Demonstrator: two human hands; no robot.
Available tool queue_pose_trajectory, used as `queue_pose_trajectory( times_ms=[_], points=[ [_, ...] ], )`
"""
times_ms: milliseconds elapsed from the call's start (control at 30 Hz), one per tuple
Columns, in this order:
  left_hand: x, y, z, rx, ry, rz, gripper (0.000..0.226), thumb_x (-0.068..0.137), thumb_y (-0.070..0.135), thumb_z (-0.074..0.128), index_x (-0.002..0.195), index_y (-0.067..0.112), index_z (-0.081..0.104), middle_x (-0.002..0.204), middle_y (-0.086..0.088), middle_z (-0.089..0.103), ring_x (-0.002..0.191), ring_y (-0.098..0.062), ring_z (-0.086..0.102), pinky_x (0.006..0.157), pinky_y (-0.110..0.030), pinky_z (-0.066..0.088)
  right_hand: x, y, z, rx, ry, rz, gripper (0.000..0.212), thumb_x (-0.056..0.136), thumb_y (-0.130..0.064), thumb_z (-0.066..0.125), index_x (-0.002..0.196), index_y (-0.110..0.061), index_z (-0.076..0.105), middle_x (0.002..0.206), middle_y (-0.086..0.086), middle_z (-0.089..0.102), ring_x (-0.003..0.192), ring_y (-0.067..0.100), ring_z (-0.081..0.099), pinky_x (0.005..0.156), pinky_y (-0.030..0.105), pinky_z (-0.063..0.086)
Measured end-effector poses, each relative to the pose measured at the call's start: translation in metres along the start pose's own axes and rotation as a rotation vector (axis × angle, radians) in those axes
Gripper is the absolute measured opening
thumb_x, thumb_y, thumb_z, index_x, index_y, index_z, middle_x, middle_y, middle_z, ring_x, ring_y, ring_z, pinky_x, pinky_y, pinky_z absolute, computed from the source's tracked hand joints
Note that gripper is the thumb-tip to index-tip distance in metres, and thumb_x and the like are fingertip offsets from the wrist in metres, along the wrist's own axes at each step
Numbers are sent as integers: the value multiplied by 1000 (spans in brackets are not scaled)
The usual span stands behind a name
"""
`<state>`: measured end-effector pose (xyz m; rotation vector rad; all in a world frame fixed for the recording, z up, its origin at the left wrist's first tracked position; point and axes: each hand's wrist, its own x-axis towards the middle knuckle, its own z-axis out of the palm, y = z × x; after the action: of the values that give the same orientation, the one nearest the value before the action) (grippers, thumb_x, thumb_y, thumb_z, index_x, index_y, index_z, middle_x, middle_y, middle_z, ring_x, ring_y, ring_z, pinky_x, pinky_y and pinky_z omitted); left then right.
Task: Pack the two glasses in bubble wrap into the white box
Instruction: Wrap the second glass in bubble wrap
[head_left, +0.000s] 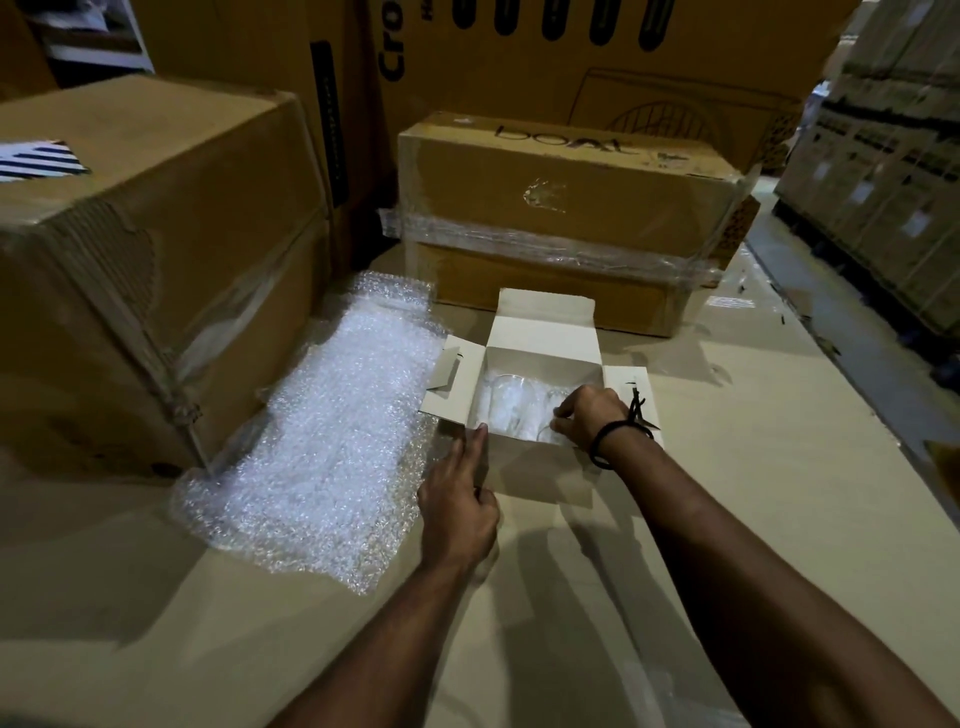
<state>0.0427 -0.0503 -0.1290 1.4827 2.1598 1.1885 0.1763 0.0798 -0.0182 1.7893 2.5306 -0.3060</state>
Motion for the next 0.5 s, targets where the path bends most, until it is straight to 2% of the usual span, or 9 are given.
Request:
queue_pose_trajectory(
  times_ms=[100,233,333,400,467,500],
  points=[
    [0,0,-2,-1,-13,2,91,78,4,56,148,51,21,153,6,38,137,-24,36,108,-54,34,-2,-4,-4,7,7,17,28,92,-33,60,109,-14,71,120,9,64,111,29,56,88,31,48],
    [0,0,-2,-30,-20,9,92,76,6,57,147,52,22,154,8,37,137,-23,38,108,-52,37,-9,-7,-6,-101,-44,14,34,99,-31,45,125,-17,62,133,6,56,121,28,52,96,31,45],
    [4,-2,-5,-239,-98,-20,89,78,3,59,144,55,29,152,10,39,136,-17,42,106,-45,43,-12,-8,0,-114,-21,30,35,99,-33,43,128,-22,58,136,3,54,124,26,50,102,32,38],
    [5,5,-14,-484,-105,-96,79,81,-3,58,141,47,42,147,12,46,133,-11,45,107,-40,45,-16,-17,6,-85,109,8,36,98,-36,45,131,-24,55,141,0,50,127,21,47,107,33,29],
    [6,9,-33,-570,50,-121,62,82,-7,55,130,32,60,136,10,58,124,-9,54,105,-35,47,-29,-35,14,85,313,-72,35,96,-33,51,126,-19,60,136,2,55,122,23,51,103,33,34],
    [6,8,-45,-511,161,-91,52,82,-8,57,120,25,68,127,7,64,117,-12,59,102,-31,47,-41,-47,21,184,427,-131,29,94,-29,55,117,-15,65,126,5,62,114,25,57,95,33,40]
  ],
)
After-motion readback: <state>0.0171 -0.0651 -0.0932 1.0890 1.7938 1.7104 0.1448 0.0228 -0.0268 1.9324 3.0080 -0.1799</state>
